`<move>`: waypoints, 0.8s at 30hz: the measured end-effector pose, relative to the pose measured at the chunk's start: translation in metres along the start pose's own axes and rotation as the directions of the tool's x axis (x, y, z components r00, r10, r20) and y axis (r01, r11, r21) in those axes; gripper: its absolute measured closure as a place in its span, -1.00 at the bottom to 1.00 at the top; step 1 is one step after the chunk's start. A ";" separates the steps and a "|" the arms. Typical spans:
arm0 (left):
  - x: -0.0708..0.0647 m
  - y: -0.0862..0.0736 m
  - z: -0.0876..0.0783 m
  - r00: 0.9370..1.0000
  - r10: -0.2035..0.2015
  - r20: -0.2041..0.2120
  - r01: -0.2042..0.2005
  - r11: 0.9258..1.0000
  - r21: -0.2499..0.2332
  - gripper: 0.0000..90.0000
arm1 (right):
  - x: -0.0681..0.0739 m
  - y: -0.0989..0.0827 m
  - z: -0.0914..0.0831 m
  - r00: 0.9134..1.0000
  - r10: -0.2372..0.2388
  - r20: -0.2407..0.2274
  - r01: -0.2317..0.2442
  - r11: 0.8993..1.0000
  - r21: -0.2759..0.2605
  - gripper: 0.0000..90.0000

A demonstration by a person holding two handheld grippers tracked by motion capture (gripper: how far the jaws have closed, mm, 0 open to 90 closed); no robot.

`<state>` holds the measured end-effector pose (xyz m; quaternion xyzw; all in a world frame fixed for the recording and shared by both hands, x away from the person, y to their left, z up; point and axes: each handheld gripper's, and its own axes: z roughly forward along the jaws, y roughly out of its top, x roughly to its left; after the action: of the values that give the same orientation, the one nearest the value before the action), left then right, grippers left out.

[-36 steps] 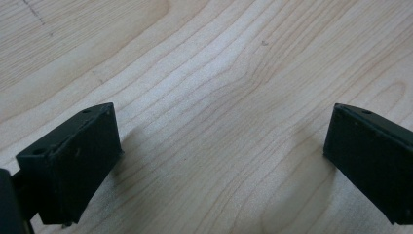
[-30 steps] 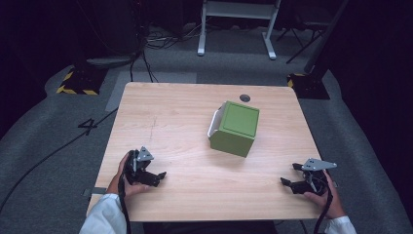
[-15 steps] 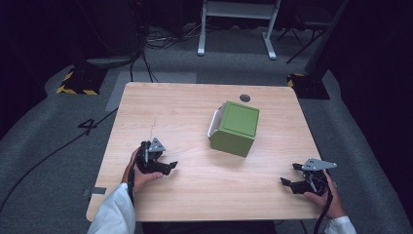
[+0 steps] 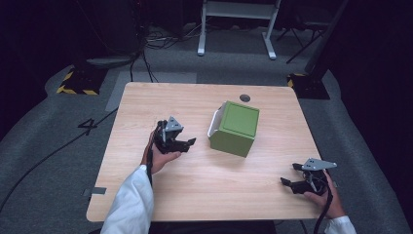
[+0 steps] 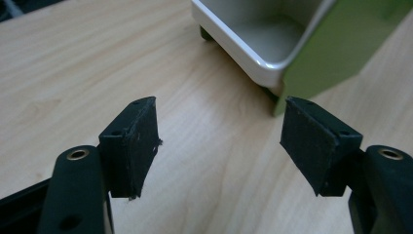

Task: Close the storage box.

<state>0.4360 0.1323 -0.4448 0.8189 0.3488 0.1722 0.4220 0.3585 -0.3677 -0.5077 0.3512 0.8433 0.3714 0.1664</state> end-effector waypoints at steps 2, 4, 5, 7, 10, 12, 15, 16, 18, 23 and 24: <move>0.001 0.006 0.005 1.000 -0.007 0.003 0.007 1.000 0.001 -0.37 | 0.000 0.000 0.000 1.000 0.001 -0.001 -0.001 1.000 0.001 -0.66; 0.003 0.014 0.007 1.000 -0.007 -0.009 0.007 1.000 -0.016 -0.37 | 0.000 0.000 0.000 1.000 0.001 -0.001 -0.001 1.000 0.001 -0.66; 0.004 0.017 0.008 1.000 -0.012 -0.006 0.011 1.000 -0.014 -0.38 | 0.000 0.000 0.000 1.000 0.002 -0.001 -0.002 1.000 0.001 -0.66; 0.006 0.024 0.010 1.000 -0.031 0.000 0.031 0.999 -0.023 -0.40 | 0.000 0.000 0.000 1.000 0.001 -0.001 -0.001 1.000 0.001 -0.66; 0.005 0.035 0.015 1.000 -0.019 -0.004 0.019 1.000 -0.023 -0.40 | 0.000 0.000 0.000 1.000 0.001 -0.001 -0.001 1.000 0.000 -0.66; 0.003 0.040 0.018 1.000 -0.010 0.013 0.010 1.000 -0.024 -0.42 | 0.000 0.000 0.000 1.000 0.001 -0.001 -0.001 1.000 0.001 -0.66; 0.000 0.048 0.025 1.000 0.011 0.024 -0.010 1.000 -0.022 -0.43 | 0.000 0.000 0.000 1.000 0.001 -0.001 -0.001 1.000 0.000 -0.66; -0.001 0.049 0.028 1.000 0.015 0.027 -0.015 1.000 -0.018 -0.42 | 0.000 0.000 0.000 1.000 0.000 0.000 0.000 1.000 0.000 -0.66; -0.001 0.051 0.035 0.999 0.014 0.036 -0.014 1.000 0.000 -0.40 | 0.000 0.000 0.000 1.000 0.000 0.001 0.000 1.000 0.000 -0.66; -0.007 0.054 0.049 0.998 0.012 0.060 -0.013 1.000 0.015 -0.40 | 0.000 0.000 0.000 1.000 0.000 0.000 0.000 1.000 0.000 -0.66; -0.009 0.054 0.050 0.998 0.011 0.058 -0.012 1.000 0.017 -0.39 | 0.000 0.000 0.000 1.000 0.000 0.000 0.000 1.000 0.000 -0.66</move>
<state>0.4820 0.0755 -0.4303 0.8292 0.3329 0.1478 0.4239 0.3586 -0.3677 -0.5077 0.3513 0.8432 0.3715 0.1662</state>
